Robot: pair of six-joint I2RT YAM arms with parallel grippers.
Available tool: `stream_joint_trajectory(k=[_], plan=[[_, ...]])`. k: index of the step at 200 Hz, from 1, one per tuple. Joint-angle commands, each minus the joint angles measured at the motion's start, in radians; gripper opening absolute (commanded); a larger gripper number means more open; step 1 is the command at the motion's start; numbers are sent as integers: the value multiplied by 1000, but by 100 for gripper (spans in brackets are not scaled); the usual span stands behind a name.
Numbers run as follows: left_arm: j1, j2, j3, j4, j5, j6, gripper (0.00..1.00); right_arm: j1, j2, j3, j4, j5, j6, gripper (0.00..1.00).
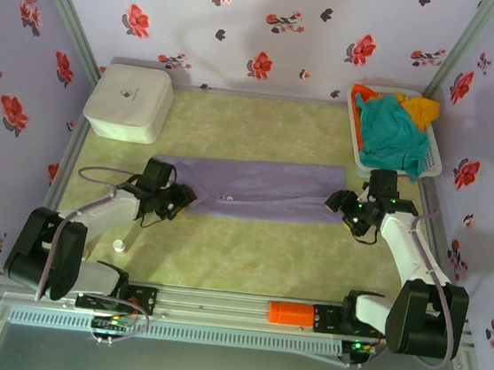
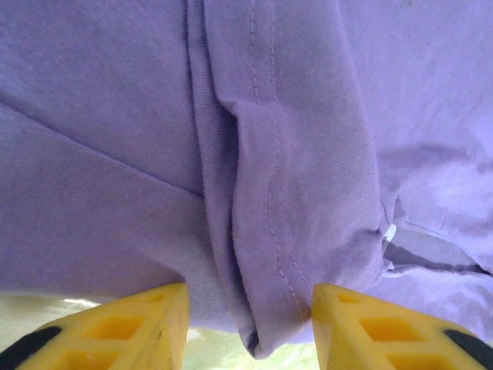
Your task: Fold and stack the t-shirts
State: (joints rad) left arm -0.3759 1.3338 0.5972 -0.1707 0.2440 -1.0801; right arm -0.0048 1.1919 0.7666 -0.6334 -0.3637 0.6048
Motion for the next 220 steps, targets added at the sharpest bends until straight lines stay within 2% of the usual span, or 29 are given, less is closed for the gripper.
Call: stream_joint_trajectory(k=[1, 68, 85, 108, 121, 171, 220], plan=[[-8, 13, 44, 15, -12, -6, 42, 2, 0, 6, -26, 0, -7, 70], [-9, 69, 91, 13, -23, 19, 33, 2, -2, -9, -33, 3, -9, 69], [-10, 77, 95, 19, -22, 20, 25, 2, -2, -7, -37, 2, -8, 69], [-11, 83, 117, 0, -24, 34, 10, 2, -9, 1, -49, 7, -10, 69], [-11, 85, 150, -43, -39, 61, 6, 2, -16, -2, -51, 14, -10, 69], [-14, 178, 378, -267, -129, 217, 4, 2, -17, -17, -40, 11, -9, 69], [-21, 362, 616, -376, -165, 313, 4, 0, -19, -52, -12, 8, -11, 69]])
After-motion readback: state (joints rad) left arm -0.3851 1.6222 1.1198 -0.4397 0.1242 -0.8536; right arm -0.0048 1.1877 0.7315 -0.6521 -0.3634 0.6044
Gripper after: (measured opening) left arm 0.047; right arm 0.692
